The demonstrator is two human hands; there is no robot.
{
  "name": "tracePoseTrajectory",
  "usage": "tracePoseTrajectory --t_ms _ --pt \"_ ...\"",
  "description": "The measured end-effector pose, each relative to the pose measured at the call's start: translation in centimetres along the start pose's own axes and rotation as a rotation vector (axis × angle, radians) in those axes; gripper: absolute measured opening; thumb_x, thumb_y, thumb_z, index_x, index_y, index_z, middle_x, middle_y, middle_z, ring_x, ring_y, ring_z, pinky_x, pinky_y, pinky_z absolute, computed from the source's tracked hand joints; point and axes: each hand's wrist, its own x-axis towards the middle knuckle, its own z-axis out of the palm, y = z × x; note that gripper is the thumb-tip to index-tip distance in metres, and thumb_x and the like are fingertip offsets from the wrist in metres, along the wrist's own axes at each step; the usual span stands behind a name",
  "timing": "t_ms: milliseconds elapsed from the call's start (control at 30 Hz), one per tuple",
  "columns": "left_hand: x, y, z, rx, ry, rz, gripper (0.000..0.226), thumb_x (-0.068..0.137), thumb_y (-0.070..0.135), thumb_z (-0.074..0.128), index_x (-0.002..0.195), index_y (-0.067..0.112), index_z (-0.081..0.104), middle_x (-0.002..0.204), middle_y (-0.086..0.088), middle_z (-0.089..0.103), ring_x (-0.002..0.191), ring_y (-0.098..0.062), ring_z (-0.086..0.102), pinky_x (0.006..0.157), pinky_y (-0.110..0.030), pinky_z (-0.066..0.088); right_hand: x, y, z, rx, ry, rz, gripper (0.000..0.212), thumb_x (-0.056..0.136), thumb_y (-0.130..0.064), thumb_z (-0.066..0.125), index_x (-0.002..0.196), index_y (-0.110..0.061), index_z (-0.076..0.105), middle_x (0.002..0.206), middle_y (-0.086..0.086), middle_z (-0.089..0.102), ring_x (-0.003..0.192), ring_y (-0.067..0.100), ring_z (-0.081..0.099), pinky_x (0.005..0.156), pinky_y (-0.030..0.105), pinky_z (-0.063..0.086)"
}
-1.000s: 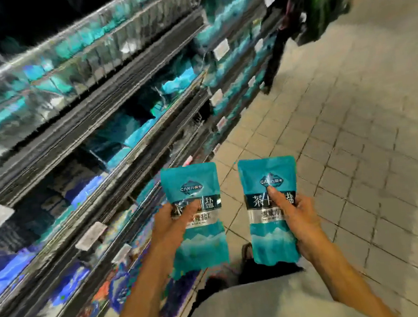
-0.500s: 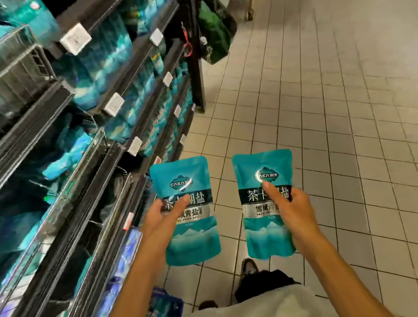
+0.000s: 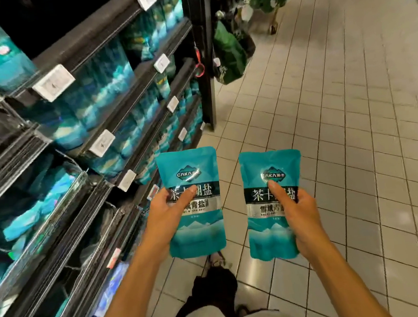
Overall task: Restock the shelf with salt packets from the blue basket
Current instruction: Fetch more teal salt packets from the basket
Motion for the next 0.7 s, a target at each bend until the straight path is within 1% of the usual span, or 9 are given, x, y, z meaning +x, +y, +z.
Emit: tracePoseTrajectory --t_ms 67,167,267,333,433,467,600,633,700 --pt "3.4 1.3 0.7 0.010 -0.017 0.031 0.028 0.078 0.045 0.081 0.100 0.029 0.074 0.109 -0.009 0.077 0.094 -0.028 0.076 0.085 -0.054 0.061 3.0 -1.3 1.0 0.014 -0.013 -0.006 0.065 0.053 -0.065 0.077 0.100 -0.021 0.066 0.084 0.000 0.079 0.071 0.019 0.077 0.052 0.025 0.057" --pt "8.6 3.1 1.7 0.016 -0.017 0.036 0.032 0.078 0.045 0.081 0.102 0.027 0.072 0.101 -0.004 0.079 0.093 -0.028 0.076 0.087 -0.056 0.059 7.4 -3.3 2.6 0.019 -0.012 -0.013 0.064 0.054 -0.063 0.078 0.100 -0.020 0.066 0.085 0.000 0.079 0.071 0.019 0.077 0.051 0.024 0.057" --pt "13.9 5.2 2.7 -0.003 -0.051 0.025 0.014 0.085 0.038 0.079 0.097 0.033 0.072 0.098 -0.006 0.080 0.089 -0.029 0.077 0.086 -0.059 0.059 11.9 -5.7 4.1 0.013 0.003 -0.022 0.063 0.054 -0.062 0.077 0.099 -0.020 0.065 0.081 -0.002 0.079 0.068 0.017 0.077 0.049 0.022 0.056" --pt "16.7 7.0 3.4 -0.023 -0.065 0.029 0.020 0.082 0.040 0.081 0.098 0.031 0.072 0.098 -0.007 0.080 0.088 -0.030 0.078 0.085 -0.061 0.059 14.5 -7.4 5.0 0.016 0.015 -0.038 0.066 0.052 -0.064 0.077 0.099 -0.020 0.065 0.080 -0.003 0.079 0.068 0.016 0.076 0.049 0.022 0.055" --pt "20.7 10.0 4.7 -0.017 -0.043 0.046 0.053 0.062 0.056 0.083 0.103 0.025 0.071 0.097 -0.006 0.080 0.088 -0.030 0.077 0.085 -0.060 0.059 19.1 -9.5 5.8 0.011 0.024 -0.050 0.067 0.053 -0.064 0.076 0.102 -0.019 0.064 0.081 -0.004 0.078 0.067 0.014 0.076 0.048 0.021 0.054" --pt "21.9 10.9 5.0 -0.002 -0.031 0.056 0.058 0.058 0.060 0.082 0.103 0.025 0.070 0.096 -0.004 0.080 0.088 -0.029 0.077 0.085 -0.059 0.059 20.3 -10.4 6.3 0.016 0.021 -0.052 0.066 0.054 -0.063 0.075 0.102 -0.019 0.065 0.080 -0.004 0.078 0.066 0.014 0.076 0.047 0.021 0.054" --pt "26.5 13.7 5.7 0.019 -0.004 0.079 0.048 0.058 0.064 0.079 0.097 0.038 0.070 0.095 0.000 0.080 0.086 -0.024 0.078 0.082 -0.053 0.061 25.7 -13.2 7.9 0.017 -0.035 -0.084 0.065 0.054 -0.064 0.074 0.102 -0.020 0.066 0.082 -0.002 0.079 0.068 0.016 0.076 0.049 0.022 0.055" --pt "26.9 14.2 5.8 0.013 -0.008 0.091 0.047 0.060 0.063 0.080 0.098 0.037 0.070 0.095 -0.001 0.080 0.086 -0.024 0.078 0.080 -0.051 0.062 26.3 -13.7 8.3 0.020 -0.045 -0.093 0.064 0.056 -0.061 0.074 0.102 -0.019 0.065 0.082 -0.002 0.079 0.069 0.016 0.076 0.049 0.023 0.055" --pt "30.6 15.7 6.9 -0.036 0.030 0.125 0.039 0.067 0.057 0.081 0.098 0.036 0.072 0.097 -0.003 0.080 0.086 -0.026 0.078 0.073 -0.045 0.064 31.2 -16.2 9.2 0.025 -0.124 -0.097 0.062 0.058 -0.057 0.074 0.104 -0.016 0.066 0.084 0.001 0.079 0.071 0.018 0.077 0.051 0.024 0.056"
